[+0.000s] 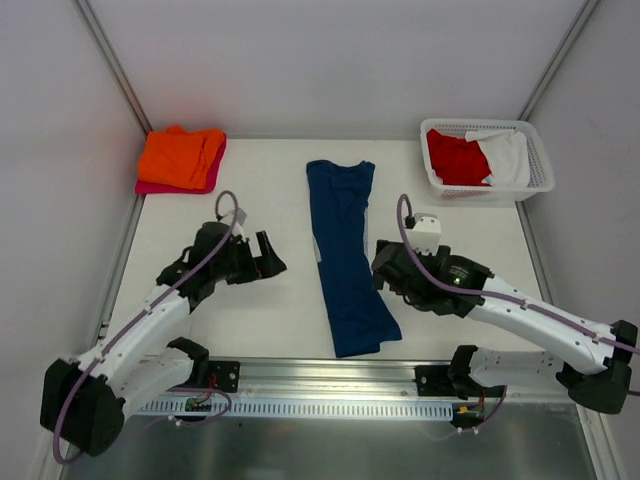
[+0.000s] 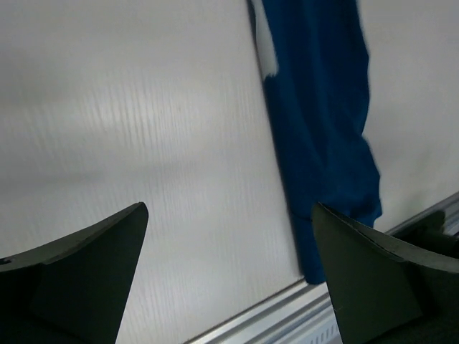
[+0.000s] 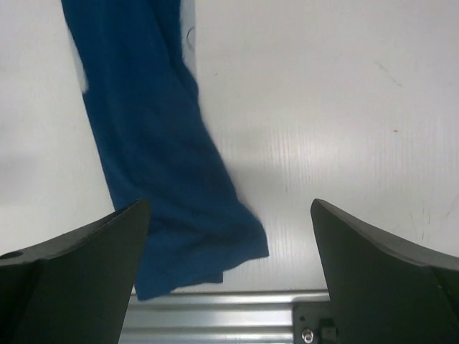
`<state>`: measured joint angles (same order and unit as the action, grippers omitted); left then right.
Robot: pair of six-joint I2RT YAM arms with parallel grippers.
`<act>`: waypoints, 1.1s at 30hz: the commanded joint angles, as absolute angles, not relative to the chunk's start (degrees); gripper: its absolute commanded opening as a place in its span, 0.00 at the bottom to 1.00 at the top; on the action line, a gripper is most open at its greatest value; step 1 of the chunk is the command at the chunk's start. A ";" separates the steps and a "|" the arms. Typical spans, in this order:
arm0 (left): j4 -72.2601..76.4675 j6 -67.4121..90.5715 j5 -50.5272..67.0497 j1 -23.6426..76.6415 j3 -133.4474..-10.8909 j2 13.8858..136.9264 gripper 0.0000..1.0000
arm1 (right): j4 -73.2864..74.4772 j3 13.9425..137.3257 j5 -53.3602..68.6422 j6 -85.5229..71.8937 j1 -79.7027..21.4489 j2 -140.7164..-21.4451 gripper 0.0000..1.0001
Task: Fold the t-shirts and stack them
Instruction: Rotate the tshirt 90 degrees
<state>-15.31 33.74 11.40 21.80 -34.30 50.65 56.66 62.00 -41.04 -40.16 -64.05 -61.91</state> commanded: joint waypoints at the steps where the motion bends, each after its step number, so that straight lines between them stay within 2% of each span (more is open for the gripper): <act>1: -12.48 36.38 8.45 30.82 -35.32 57.55 0.99 | 54.68 59.87 -39.03 -33.41 -57.68 -57.49 1.00; 5: -12.30 38.23 1.33 47.93 -40.68 71.17 0.99 | 53.17 58.01 -37.44 -32.26 -55.72 -56.25 1.00; 12: -12.39 39.63 -1.49 63.09 -52.20 86.65 0.99 | 50.81 53.01 -34.64 -31.99 -53.18 -55.64 1.00; 19: -12.74 40.25 -0.88 66.88 -56.34 89.65 0.99 | 44.83 45.80 -31.20 -33.05 -52.30 -55.19 0.99; 33: -14.41 42.88 -2.19 69.61 -56.43 94.48 0.99 | 42.54 43.42 -30.67 -32.78 -51.24 -55.55 1.00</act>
